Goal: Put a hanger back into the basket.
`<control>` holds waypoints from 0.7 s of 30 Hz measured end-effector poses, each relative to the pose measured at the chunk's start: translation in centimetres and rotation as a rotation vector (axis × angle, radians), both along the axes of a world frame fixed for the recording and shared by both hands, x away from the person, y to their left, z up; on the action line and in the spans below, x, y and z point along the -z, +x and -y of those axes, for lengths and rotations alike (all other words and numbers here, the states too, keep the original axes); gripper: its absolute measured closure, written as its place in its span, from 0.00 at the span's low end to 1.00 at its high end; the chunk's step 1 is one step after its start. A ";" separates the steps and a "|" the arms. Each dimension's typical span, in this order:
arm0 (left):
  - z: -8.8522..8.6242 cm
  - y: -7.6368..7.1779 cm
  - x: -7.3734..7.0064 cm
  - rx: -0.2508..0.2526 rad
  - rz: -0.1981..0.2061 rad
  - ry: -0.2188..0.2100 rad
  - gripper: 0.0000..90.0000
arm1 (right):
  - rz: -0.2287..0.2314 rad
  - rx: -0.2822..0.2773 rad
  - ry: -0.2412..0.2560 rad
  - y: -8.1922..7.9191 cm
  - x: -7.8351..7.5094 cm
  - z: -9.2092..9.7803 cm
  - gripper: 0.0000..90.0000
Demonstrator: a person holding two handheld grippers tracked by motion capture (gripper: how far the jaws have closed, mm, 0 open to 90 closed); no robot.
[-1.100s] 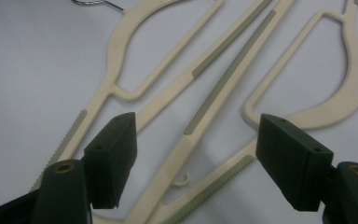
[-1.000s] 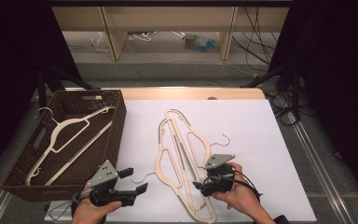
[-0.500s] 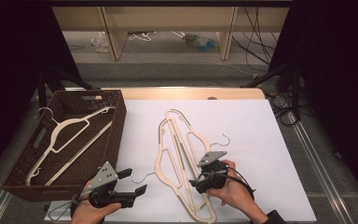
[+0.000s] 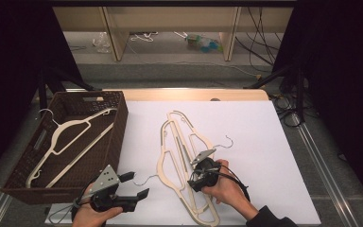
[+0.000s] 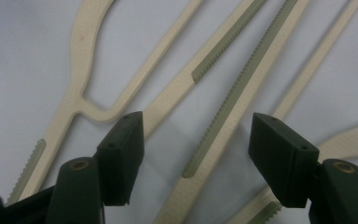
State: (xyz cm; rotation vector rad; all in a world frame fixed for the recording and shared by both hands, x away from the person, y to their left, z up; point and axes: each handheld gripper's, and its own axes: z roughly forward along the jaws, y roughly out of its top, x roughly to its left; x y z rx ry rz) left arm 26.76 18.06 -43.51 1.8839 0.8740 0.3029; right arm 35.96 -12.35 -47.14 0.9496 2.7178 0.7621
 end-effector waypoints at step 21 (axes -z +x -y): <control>0.0 0.0 0.3 -0.003 -0.012 -0.006 0.26 | -0.030 0.014 -0.080 0.7 -0.3 -0.5 0.65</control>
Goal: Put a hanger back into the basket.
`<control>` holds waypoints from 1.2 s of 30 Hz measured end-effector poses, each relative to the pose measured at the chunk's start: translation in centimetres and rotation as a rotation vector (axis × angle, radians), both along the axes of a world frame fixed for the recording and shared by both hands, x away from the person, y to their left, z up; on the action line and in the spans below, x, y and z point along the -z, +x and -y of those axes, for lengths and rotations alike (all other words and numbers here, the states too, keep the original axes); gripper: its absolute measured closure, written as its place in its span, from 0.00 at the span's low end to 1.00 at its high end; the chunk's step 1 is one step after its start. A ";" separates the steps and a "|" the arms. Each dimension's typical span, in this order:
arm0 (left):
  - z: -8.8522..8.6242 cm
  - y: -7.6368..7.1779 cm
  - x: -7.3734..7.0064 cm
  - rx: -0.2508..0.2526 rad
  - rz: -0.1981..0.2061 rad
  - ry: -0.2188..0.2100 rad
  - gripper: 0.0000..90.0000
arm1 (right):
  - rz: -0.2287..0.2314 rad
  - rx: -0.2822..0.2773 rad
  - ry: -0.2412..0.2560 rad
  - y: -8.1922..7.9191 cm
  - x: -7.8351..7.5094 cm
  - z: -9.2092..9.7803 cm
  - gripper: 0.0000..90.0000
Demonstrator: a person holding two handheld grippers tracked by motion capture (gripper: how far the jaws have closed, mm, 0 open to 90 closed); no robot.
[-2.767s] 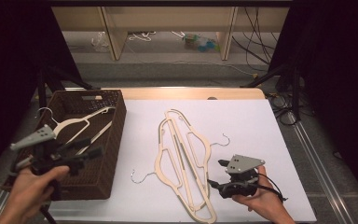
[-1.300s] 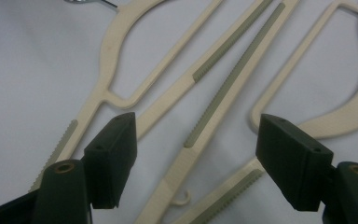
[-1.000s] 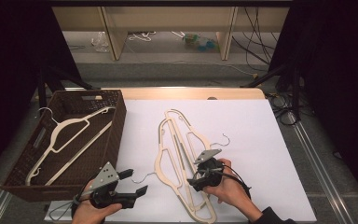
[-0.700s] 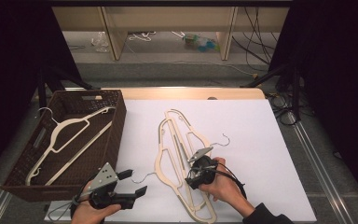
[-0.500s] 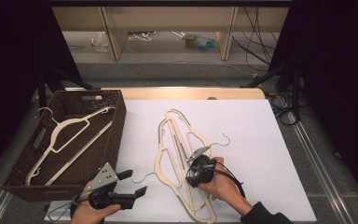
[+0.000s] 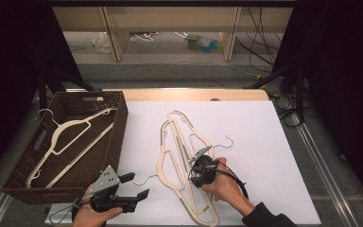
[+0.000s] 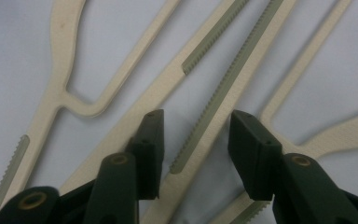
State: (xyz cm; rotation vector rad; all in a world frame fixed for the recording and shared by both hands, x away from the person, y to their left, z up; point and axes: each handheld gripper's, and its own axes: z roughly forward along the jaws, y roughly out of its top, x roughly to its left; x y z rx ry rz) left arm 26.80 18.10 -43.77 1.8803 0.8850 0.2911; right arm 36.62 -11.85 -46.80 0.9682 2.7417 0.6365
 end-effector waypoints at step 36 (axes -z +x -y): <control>1.6 1.4 1.6 0.049 0.044 0.164 0.28 | -0.014 -0.054 0.013 1.8 -4.3 3.1 0.88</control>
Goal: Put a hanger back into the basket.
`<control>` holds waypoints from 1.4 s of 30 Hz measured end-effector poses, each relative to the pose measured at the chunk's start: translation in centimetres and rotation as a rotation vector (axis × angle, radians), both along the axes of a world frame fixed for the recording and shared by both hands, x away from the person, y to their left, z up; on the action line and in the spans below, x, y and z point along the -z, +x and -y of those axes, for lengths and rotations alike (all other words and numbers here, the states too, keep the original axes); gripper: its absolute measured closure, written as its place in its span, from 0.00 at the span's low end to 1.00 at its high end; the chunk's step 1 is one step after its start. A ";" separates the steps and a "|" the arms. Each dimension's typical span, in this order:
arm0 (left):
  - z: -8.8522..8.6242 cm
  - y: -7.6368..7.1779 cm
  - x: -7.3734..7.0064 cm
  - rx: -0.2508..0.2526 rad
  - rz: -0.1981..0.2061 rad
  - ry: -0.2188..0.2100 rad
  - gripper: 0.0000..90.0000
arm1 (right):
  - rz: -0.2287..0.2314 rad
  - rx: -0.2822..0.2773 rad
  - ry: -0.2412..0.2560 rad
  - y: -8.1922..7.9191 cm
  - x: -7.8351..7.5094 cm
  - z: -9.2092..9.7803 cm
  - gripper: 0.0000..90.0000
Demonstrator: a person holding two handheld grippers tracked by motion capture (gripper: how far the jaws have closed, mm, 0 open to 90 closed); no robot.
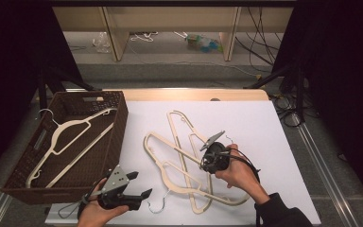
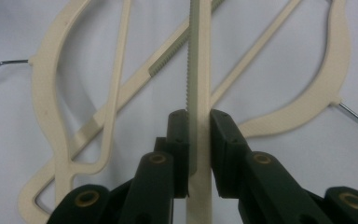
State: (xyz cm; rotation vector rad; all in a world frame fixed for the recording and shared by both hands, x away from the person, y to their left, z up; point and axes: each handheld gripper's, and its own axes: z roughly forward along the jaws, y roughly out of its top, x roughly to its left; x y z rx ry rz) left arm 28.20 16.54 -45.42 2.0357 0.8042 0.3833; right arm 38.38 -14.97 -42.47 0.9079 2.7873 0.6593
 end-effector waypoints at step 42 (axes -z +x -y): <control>5.7 2.3 3.3 0.145 0.224 0.384 0.28 | 0.008 -0.084 0.040 -0.4 -2.7 0.7 0.88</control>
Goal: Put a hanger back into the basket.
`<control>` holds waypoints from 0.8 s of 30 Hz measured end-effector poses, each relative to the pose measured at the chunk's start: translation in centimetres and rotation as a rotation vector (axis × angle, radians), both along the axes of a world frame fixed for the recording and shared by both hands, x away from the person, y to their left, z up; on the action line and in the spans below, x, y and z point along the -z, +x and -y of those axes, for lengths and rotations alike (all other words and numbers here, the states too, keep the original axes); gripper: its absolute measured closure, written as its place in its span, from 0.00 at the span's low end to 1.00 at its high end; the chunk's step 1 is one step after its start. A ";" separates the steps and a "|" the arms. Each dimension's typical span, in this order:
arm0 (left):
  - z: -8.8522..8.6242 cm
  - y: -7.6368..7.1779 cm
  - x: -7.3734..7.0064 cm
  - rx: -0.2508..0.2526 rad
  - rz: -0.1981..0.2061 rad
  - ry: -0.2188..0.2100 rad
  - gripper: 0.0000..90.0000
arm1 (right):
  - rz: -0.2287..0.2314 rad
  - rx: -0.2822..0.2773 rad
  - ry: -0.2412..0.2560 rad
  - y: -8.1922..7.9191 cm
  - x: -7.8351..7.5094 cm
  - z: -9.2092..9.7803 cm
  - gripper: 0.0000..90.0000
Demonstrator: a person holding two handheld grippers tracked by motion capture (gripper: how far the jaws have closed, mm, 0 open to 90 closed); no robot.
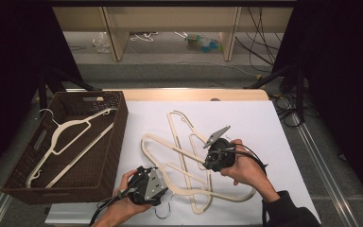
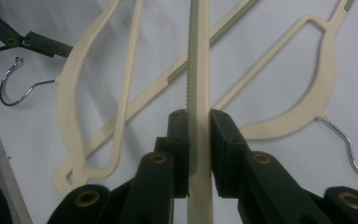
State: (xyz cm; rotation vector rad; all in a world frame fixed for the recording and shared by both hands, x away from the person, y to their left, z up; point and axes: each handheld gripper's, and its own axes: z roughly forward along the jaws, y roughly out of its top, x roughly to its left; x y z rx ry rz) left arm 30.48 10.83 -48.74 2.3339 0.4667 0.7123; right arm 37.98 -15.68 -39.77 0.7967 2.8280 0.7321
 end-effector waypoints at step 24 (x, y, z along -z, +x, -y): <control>0.9 -1.8 -1.3 0.314 0.106 -0.035 0.53 | -0.089 -0.058 0.037 1.3 1.5 1.5 0.87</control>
